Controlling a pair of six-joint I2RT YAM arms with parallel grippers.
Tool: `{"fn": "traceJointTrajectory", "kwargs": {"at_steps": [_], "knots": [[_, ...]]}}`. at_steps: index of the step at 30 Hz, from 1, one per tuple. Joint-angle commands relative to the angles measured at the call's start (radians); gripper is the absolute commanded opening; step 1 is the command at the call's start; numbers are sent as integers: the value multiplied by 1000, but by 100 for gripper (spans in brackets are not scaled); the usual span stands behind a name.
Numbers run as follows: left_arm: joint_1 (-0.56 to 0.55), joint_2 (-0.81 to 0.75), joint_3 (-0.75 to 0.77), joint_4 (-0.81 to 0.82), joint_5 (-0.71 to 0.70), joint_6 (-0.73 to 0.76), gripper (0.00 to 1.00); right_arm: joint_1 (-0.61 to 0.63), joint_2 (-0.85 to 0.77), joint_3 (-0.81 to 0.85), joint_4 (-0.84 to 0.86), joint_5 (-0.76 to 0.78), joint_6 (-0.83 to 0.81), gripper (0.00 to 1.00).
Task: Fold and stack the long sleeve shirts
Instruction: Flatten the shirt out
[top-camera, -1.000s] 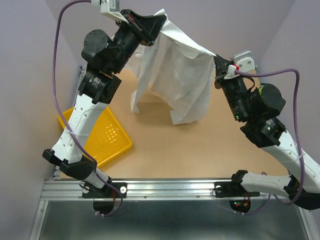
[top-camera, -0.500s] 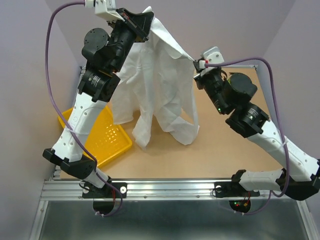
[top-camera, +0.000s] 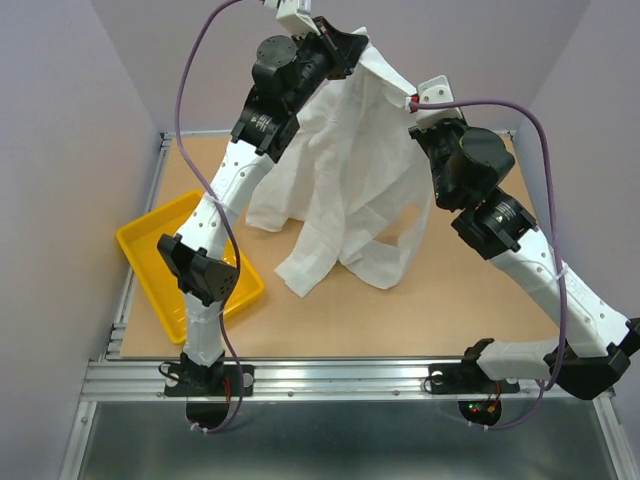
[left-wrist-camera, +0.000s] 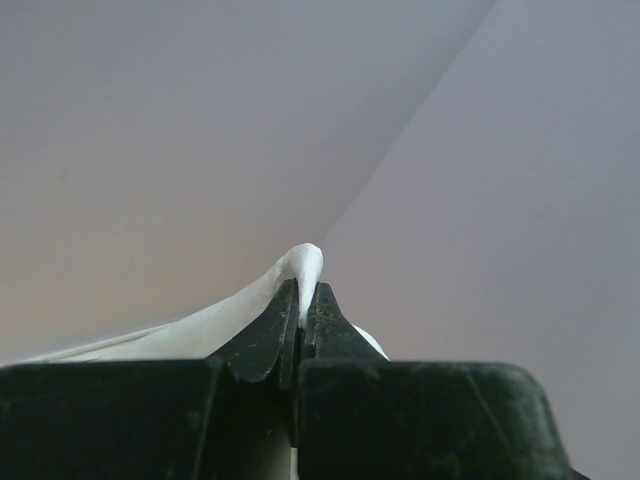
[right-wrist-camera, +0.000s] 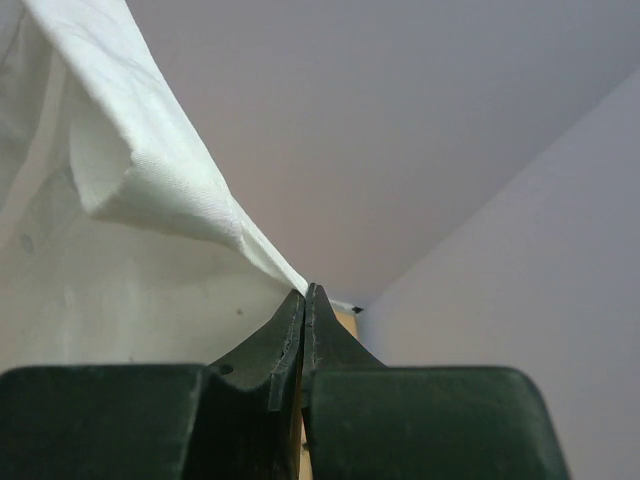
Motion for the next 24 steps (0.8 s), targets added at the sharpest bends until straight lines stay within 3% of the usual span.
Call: {"fn": "traceJointTrajectory", "kwargs": {"at_steps": [1, 7, 9, 13, 17, 20, 24], "knots": [[-22, -36, 135, 198, 107, -44, 0, -16, -85, 110, 129, 151, -136, 1], [-33, -129, 43, 315, 302, -88, 0, -14, -151, 95, 130, 122, -176, 1], [-27, -183, -84, 351, 305, -74, 0, -14, -168, 67, 107, 85, -137, 1], [36, -321, -349, 362, 282, -70, 0, -14, -166, 32, -147, -108, 40, 0], [108, -484, -674, 333, 161, -10, 3, -13, -166, -84, -235, -290, 217, 1], [134, -602, -936, 235, -33, 80, 5, -9, -152, -210, -261, -468, 400, 1], [153, -639, -1142, 162, -203, 148, 8, -6, -81, -343, -266, -758, 550, 1]]}}
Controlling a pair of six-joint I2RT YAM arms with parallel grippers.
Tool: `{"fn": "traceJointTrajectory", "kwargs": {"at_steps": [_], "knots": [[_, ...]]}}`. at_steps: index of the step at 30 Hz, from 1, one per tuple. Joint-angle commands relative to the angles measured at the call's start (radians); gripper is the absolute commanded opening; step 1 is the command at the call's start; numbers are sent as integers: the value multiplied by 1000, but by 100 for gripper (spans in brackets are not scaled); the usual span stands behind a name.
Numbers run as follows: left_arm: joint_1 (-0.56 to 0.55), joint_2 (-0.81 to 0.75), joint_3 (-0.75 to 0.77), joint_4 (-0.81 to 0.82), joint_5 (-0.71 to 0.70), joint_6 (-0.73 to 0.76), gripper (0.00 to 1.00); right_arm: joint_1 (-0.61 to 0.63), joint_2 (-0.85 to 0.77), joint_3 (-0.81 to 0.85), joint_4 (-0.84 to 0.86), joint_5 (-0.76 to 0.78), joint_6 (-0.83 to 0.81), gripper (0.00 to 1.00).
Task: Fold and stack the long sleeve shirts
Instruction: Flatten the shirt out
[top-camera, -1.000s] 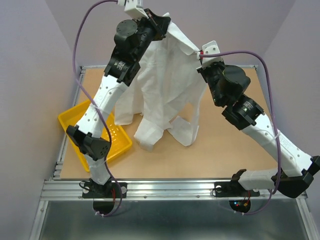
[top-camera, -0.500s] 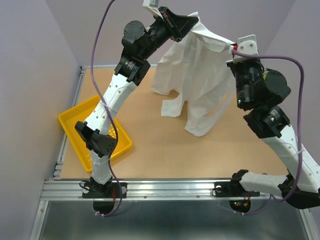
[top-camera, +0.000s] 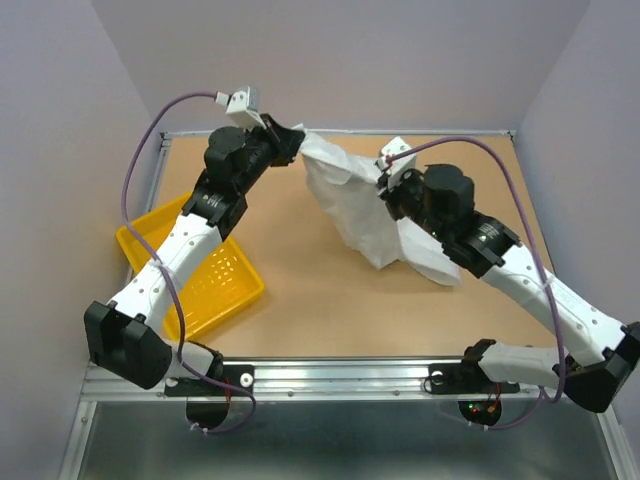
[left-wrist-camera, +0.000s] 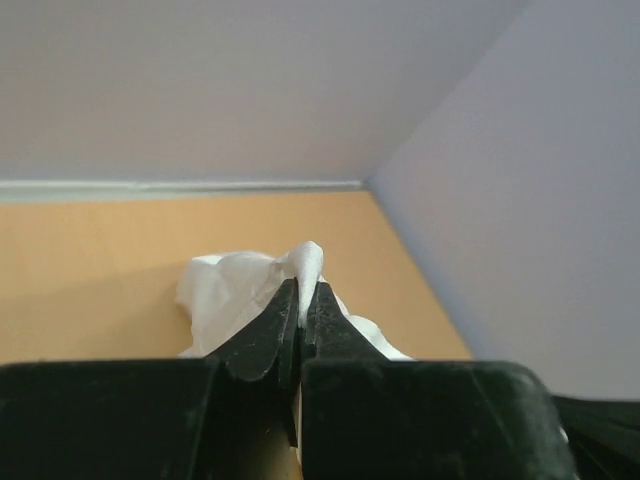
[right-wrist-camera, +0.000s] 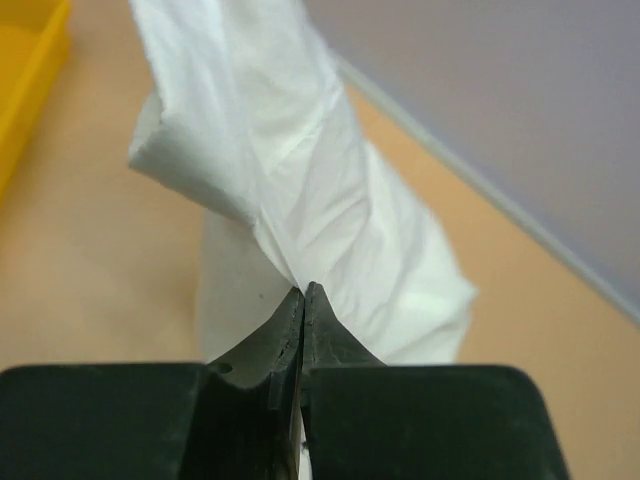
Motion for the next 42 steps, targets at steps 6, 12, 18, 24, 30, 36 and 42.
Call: {"fn": "traceJointTrajectory", "kwargs": {"at_steps": [6, 12, 18, 24, 30, 36, 42], "knots": [[47, 60, -260, -84, -464, 187, 14, 72, 249, -223, -4, -497, 366, 4], [47, 154, -138, -122, -518, 235, 48, 86, 300, -207, 37, -423, 462, 66], [47, 82, -38, -202, -498, 246, 86, -30, 220, -210, -4, -193, 589, 84], [-8, -61, -142, -316, -371, 241, 89, -309, 114, -323, -32, -130, 710, 83], [-86, -141, -341, -371, -293, 240, 90, -505, 71, -459, -39, -188, 794, 81], [-86, -210, -510, -258, -351, 221, 90, -520, 116, -539, -46, -195, 822, 81], [-85, -247, -566, -181, -428, 241, 90, -522, 165, -584, -50, -170, 821, 81]]}}
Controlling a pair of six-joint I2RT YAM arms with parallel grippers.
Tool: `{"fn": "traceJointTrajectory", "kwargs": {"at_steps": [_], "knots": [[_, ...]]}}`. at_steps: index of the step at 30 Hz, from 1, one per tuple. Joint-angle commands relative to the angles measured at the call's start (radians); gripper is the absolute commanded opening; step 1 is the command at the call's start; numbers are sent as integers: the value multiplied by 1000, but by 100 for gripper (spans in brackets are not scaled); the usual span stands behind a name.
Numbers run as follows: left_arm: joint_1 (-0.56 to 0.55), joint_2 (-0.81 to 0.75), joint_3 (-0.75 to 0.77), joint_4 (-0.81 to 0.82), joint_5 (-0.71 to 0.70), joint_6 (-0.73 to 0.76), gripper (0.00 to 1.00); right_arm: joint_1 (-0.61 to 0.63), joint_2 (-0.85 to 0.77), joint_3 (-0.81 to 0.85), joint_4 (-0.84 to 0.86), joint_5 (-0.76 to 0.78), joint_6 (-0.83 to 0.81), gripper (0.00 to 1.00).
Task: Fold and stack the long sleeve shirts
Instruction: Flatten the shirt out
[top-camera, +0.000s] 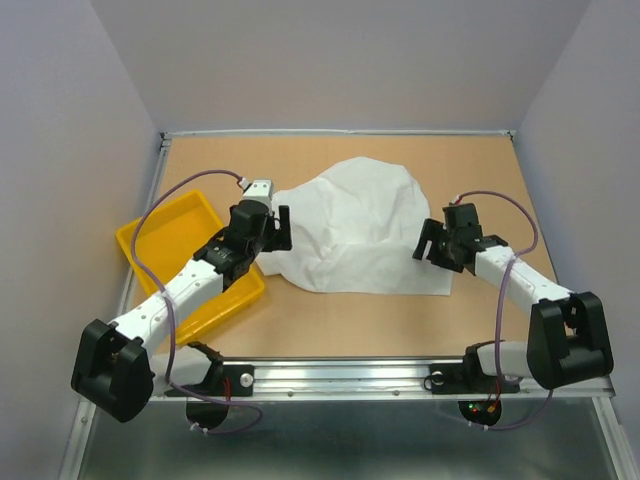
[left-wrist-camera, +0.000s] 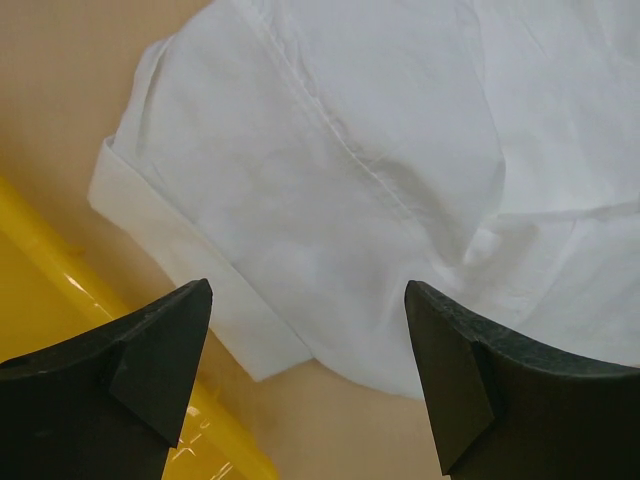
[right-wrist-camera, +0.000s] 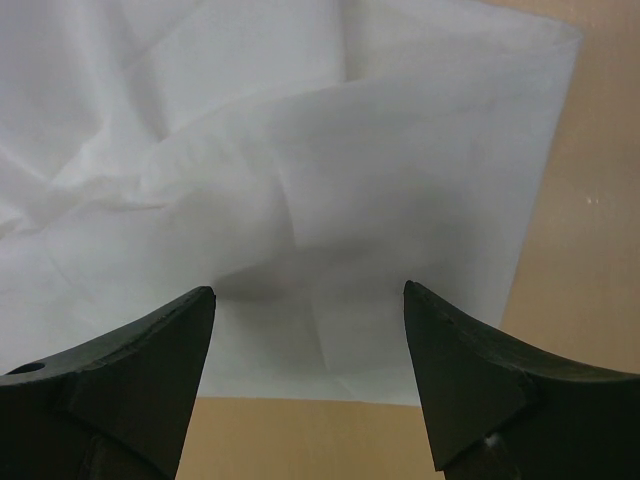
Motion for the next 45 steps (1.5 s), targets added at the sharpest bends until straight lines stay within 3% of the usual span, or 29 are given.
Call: {"fn": "traceJointTrajectory", "kwargs": {"at_steps": [1, 6, 10, 13, 15, 17, 24, 28, 31, 32, 35, 37, 39, 43, 45], "knots": [[5, -73, -11, 121, -83, 21, 90, -3, 25, -35, 8, 17, 22, 81], [5, -111, -29, 121, -100, 19, 90, -3, 122, -44, 9, 5, 27, 79], [5, -125, -34, 110, -118, 21, 90, -1, 125, -64, 5, -34, 12, 51], [5, -140, -34, 110, -120, 21, 90, 5, 72, -102, -38, -95, 10, 18], [5, -145, -37, 110, -121, 19, 90, 28, 30, -127, -84, -129, 19, 3], [5, -144, -37, 110, -118, 18, 90, 91, -1, -121, -106, -115, 74, 1], [5, -145, -40, 106, -124, 18, 90, 400, -114, -69, -299, -71, 258, 1], [5, -145, -39, 107, -123, 13, 90, 456, -237, -23, -425, -46, 314, 1], [5, -127, -34, 107, -107, 13, 90, 459, -229, 16, -471, -232, 237, 37], [5, -122, -33, 107, -98, 13, 90, 459, -220, 43, -472, -273, 220, 60], [5, -104, -33, 106, -68, 10, 90, 458, -237, 102, -474, -143, 226, 82], [5, -93, -34, 106, -57, 7, 90, 415, -206, 165, -478, 3, 216, 83], [5, -84, -37, 106, -52, 6, 90, 354, -180, 191, -456, 46, 187, 83], [5, -49, -33, 104, -22, -5, 90, 68, -166, 136, -327, -1, 148, 81], [5, -24, -31, 104, -6, -13, 90, -11, -160, 108, -242, -70, 148, 74]]}}
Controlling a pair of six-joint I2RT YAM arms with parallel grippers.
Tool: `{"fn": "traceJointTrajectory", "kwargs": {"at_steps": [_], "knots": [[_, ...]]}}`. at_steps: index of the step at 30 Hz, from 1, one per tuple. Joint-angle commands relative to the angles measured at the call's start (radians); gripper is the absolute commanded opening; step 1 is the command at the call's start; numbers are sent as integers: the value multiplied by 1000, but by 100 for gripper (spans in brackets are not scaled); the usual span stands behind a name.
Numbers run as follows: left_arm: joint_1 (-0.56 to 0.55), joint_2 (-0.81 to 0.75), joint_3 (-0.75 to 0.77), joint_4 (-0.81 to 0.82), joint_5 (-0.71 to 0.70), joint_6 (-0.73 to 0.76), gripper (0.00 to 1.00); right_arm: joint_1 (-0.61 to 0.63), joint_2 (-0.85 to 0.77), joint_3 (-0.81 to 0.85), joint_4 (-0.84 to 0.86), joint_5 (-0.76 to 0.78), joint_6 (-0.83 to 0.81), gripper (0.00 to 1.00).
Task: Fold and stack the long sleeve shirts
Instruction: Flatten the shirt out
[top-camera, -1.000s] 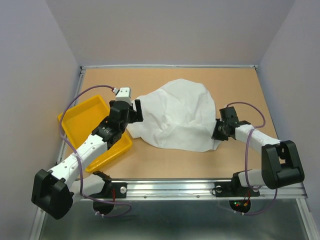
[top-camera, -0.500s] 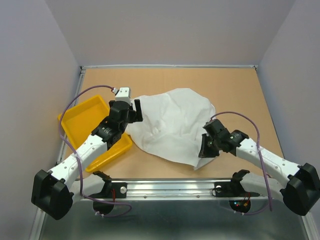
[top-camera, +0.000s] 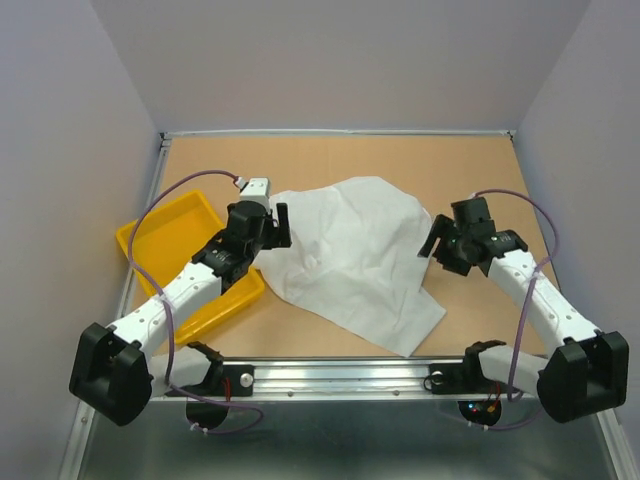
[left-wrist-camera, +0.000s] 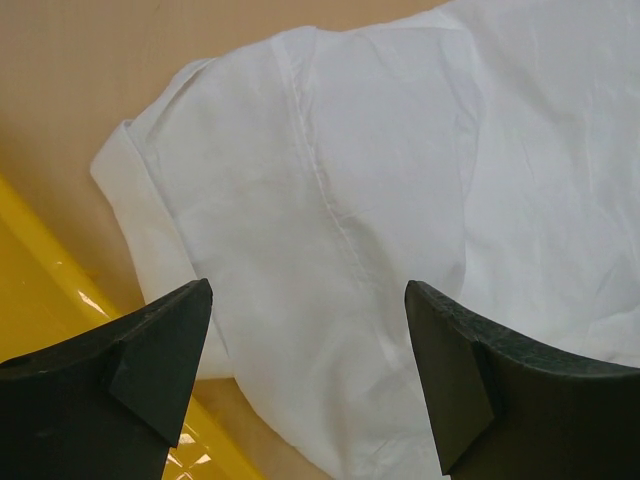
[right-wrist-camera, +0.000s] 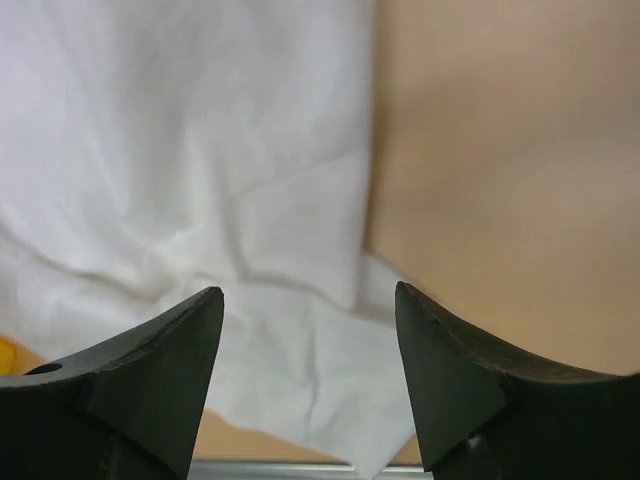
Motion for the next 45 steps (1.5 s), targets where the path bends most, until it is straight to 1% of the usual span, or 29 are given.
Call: {"fn": "traceJointTrajectory", "kwargs": {"at_steps": [1, 3, 5, 6, 7, 10, 14, 19, 20, 22, 23, 25, 27, 28, 29, 30, 31, 32, 33, 34, 36, 37, 39, 40, 41, 42, 43, 44, 45], "knots": [[5, 35, 1, 27, 42, -13, 90, -166, 5, -62, 174, -46, -19, 73], [5, 70, 6, 27, 54, -21, 90, -202, 32, -100, 225, -90, 4, 72], [5, 96, 24, 27, 62, -24, 90, -220, 55, -166, 315, -120, 22, 72], [5, 121, 31, 27, 71, -25, 90, -226, 77, -191, 352, -161, 41, 72], [5, 133, 44, 27, 76, -28, 90, -229, 86, -212, 419, -175, 53, 72], [5, 159, 52, 3, 91, -30, 90, -229, 126, -285, 524, -198, 75, 72], [5, 156, 48, -2, 82, -28, 90, -229, 172, -348, 619, -206, 70, 65], [5, 151, 49, -10, 68, -28, 90, -229, 228, -391, 723, -304, 64, 50], [5, 153, 49, -11, 68, -28, 90, -231, 254, -388, 764, -319, 61, 43], [5, 153, 51, -14, 68, -28, 90, -231, 278, -372, 785, -351, 49, 33], [5, 153, 51, -14, 67, -28, 90, -229, 288, -362, 785, -353, 42, 18], [5, 150, 48, -17, 61, -28, 90, -229, 284, -325, 748, -342, 12, 2], [5, 147, 47, -20, 55, -27, 90, -229, 243, -215, 656, -306, -20, 1], [5, 144, 44, -23, 53, -27, 90, -228, 230, -167, 603, -251, -62, 1], [5, 141, 44, -23, 52, -28, 90, -226, 220, -50, 482, -217, -83, 1], [5, 138, 44, -25, 50, -28, 90, -222, 207, 3, 423, -135, -124, 1], [3, 136, 44, -25, 48, -28, 90, -202, 196, 64, 307, -87, -143, 1], [5, 135, 44, -26, 48, -28, 90, -190, 199, 117, 252, -42, -157, 1], [5, 133, 44, -26, 47, -28, 90, -174, 201, 205, 204, -2, -165, 1], [5, 136, 46, -28, 45, -27, 90, -129, 209, 236, 131, 79, -177, 1], [5, 138, 49, -33, 44, -27, 90, -70, 219, 280, 78, 136, -179, 22], [5, 138, 49, -34, 42, -27, 90, -18, 232, 298, 44, 159, -179, 41], [5, 139, 48, -36, 44, -27, 90, 23, 235, 300, 33, 162, -177, 58], [5, 138, 44, -37, 45, -27, 90, 63, 232, 297, 35, 158, -186, 63], [5, 138, 43, -36, 47, -28, 90, 79, 230, 294, 36, 149, -195, 67], [5, 139, 41, -36, 48, -28, 90, 89, 224, 292, 38, 133, -205, 73], [5, 141, 37, -37, 53, -28, 90, 90, 216, 287, 38, 110, -202, 75], [5, 139, 37, -37, 56, -30, 90, 90, 189, 274, 38, 160, -197, 75], [5, 138, 35, -37, 58, -30, 90, 87, 175, 263, 39, 161, -189, 75]]}}
